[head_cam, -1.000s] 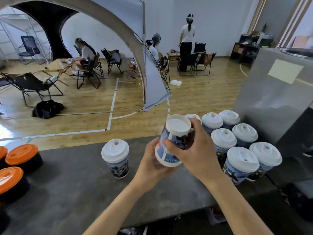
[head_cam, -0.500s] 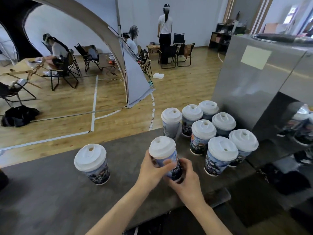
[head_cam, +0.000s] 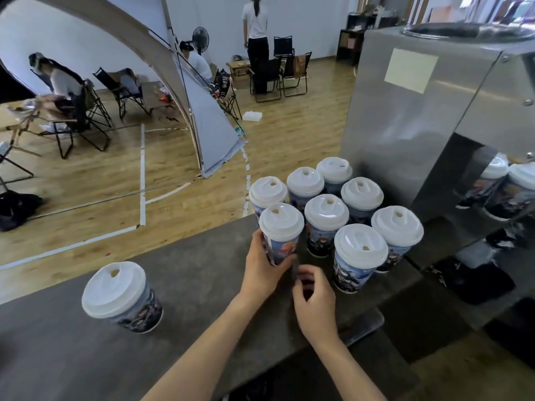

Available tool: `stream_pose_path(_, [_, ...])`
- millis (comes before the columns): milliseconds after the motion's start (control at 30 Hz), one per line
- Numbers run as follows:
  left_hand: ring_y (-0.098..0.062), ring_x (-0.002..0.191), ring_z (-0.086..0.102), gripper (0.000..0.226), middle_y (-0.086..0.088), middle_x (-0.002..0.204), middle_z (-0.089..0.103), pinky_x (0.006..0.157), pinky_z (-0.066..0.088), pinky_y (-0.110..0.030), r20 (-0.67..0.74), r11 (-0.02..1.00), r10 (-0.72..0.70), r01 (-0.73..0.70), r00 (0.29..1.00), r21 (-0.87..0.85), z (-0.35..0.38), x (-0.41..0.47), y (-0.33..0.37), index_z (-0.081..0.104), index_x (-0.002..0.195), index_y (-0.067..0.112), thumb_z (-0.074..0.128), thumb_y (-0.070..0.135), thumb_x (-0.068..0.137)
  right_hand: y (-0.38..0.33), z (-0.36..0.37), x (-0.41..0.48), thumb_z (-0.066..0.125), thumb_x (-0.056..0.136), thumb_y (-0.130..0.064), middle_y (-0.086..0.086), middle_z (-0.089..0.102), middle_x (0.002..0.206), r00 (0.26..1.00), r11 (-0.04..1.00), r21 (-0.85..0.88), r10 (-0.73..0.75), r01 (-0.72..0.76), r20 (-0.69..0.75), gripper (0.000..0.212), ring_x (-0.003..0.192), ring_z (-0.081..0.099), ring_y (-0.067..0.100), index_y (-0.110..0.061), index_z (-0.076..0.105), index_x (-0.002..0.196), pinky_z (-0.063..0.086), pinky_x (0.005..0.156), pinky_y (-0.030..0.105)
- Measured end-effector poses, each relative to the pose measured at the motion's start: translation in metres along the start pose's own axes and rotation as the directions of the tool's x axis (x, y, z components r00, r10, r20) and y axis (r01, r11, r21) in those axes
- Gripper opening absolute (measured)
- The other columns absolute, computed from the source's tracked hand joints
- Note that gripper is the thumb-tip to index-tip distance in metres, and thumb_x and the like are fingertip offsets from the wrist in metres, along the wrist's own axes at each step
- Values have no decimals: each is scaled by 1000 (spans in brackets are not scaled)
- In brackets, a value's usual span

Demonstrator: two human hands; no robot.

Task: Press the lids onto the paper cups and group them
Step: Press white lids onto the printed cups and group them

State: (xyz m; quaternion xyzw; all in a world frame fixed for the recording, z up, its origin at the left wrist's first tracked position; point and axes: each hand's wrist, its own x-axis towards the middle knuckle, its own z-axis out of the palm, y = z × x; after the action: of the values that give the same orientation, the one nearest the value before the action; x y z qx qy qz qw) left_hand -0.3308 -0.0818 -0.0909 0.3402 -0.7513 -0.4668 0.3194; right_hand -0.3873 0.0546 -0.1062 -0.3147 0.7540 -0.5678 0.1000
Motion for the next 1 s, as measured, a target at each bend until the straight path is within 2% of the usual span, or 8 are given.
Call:
stream_pose_path(233, [3, 130, 51, 90, 14, 143, 52, 101, 43, -7, 27, 999, -37, 36, 999, 33, -11, -18, 2, 37, 149, 24, 91, 24, 76, 0, -3, -2, 66, 94, -2, -14, 66, 105, 999, 1000, -14, -7, 8, 44, 32, 102, 63, 0, -30, 62, 109, 51, 86, 13])
stream_pose_path(333, [-4, 134, 49, 72, 8, 145, 50, 109, 41, -15, 34, 993, -14, 10, 999, 114, -35, -51, 10, 40, 149, 23, 80, 23, 89, -4, -3, -1, 66, 93, 2, -10, 68, 100, 993, 999, -38, -24, 28, 113, 27, 96, 64, 3, -23, 65, 104, 52, 86, 19])
stream_pose_path(500, [-9, 129, 54, 31, 7, 133, 60, 110, 42, -24, -68, 793, 470, -387, 880, 470, -112, -97, 47, 61, 126, 19, 68, 23, 96, -34, 22, -4, 66, 94, 2, -11, 70, 97, 954, 993, 6, -112, 115, 277, 24, 89, 66, 5, -22, 67, 101, 51, 79, 15])
stream_pose_path(567, [-18, 131, 54, 28, 2, 133, 61, 111, 40, -33, -182, 675, 588, -354, 788, 648, -154, -99, 51, 64, 121, 18, 69, 27, 94, -52, 42, -9, 67, 94, 0, -11, 70, 97, 918, 985, 45, -170, 165, 358, 23, 88, 67, 6, -21, 67, 103, 52, 78, 17])
stream_pose_path(633, [-27, 143, 42, 49, -3, 145, 52, 115, 32, -41, -333, 678, 476, -97, 814, 729, -198, -98, 48, 61, 130, 18, 74, 41, 89, -68, 62, -16, 69, 94, -3, -9, 69, 101, 863, 977, 73, -212, 202, 459, 23, 91, 66, 8, -22, 66, 107, 53, 82, 22])
stream_pose_path(733, [-19, 136, 41, 79, 5, 144, 45, 111, 35, -40, -374, 828, 14, 199, 927, 525, -240, -101, 34, 49, 142, 24, 85, 50, 76, -84, 89, -28, 76, 92, -14, -11, 65, 113, 754, 960, 89, -264, 265, 601, 34, 104, 62, 5, -24, 60, 120, 51, 92, 25])
stream_pose_path(833, [4, 110, 47, 74, 23, 127, 49, 97, 44, -30, -246, 898, 23, 88, 969, 432, -235, -114, 25, 50, 134, 38, 88, 53, 72, -92, 106, -35, 82, 85, -38, -15, 59, 130, 645, 966, 111, -239, 233, 726, 65, 123, 55, -1, -29, 48, 140, 47, 103, 23])
stream_pose_path(1000, [6, 127, 46, 88, 28, 140, 42, 100, 37, -11, -12, 934, 64, -56, 998, 352, -203, -128, 28, 40, 144, 46, 79, 73, 71, -81, 109, -47, 88, 75, -41, -13, 63, 138, 580, 962, 241, -270, 128, 769, 88, 130, 59, 6, -22, 46, 150, 51, 107, 28])
